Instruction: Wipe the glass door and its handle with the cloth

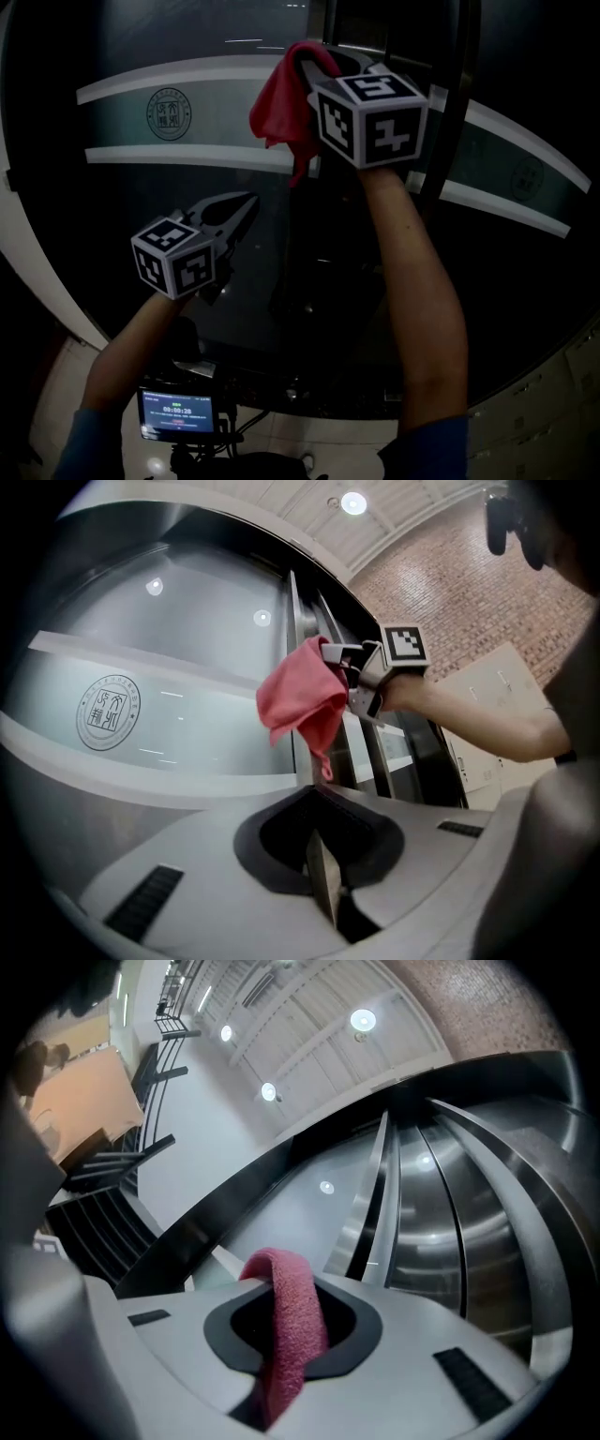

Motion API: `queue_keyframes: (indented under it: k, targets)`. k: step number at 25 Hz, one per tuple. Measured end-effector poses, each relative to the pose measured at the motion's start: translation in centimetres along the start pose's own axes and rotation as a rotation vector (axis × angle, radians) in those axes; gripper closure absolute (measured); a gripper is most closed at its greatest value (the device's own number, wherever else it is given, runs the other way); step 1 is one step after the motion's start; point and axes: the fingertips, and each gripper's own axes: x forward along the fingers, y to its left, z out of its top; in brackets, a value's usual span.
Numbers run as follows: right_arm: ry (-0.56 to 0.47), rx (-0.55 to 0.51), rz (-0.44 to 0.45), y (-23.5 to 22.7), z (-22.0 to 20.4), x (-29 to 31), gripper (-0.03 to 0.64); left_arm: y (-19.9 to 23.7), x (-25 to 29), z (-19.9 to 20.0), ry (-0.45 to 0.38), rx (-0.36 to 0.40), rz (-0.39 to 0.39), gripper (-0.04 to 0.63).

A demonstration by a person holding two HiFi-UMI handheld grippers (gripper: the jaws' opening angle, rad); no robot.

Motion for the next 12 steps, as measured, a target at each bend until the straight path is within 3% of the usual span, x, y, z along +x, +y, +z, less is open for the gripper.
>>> queue_keyframes:
  k: [4,12]
  targets:
    - [0.043,0.023,-0.026,3.3,-6.9,-3.8,0.588,-1.0,0.7,-1.7,0.002,0.012,-0.035,0.583]
    - [0.154,0.238,-0.120,8.6,-19.7,-10.3,0.588,-2.3,1.1,-6.2,0.046,-0.021,-0.092,0.583]
